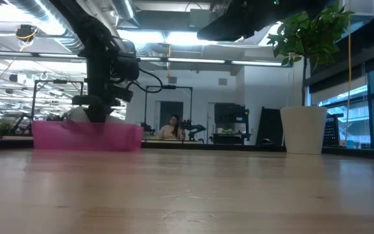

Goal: Roll microfiber towels into tight, uniform cylinder then place into a basket
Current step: Put the gray towel into the pink bin

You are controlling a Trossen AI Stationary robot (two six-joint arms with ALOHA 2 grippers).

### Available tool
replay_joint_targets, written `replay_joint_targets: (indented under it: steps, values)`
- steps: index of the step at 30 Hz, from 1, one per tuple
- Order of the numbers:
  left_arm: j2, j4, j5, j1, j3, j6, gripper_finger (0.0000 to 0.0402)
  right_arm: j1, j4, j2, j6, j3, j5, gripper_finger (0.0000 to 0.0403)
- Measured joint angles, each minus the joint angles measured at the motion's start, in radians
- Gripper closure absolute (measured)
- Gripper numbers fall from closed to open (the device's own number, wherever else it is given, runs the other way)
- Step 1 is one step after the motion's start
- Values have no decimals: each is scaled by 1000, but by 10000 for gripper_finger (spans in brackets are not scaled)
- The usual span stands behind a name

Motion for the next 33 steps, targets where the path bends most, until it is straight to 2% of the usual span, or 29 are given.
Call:
replay_joint_targets:
  steps: [23,27,33]
  values:
    - [0,-2,37,0,0,-1,365,0,0,0,0,0,0,297]
    - [0,-4,37,0,0,-8,337,0,0,0,0,0,0,297]
    - [0,-5,33,0,0,-9,268,0,0,0,0,0,0,297]
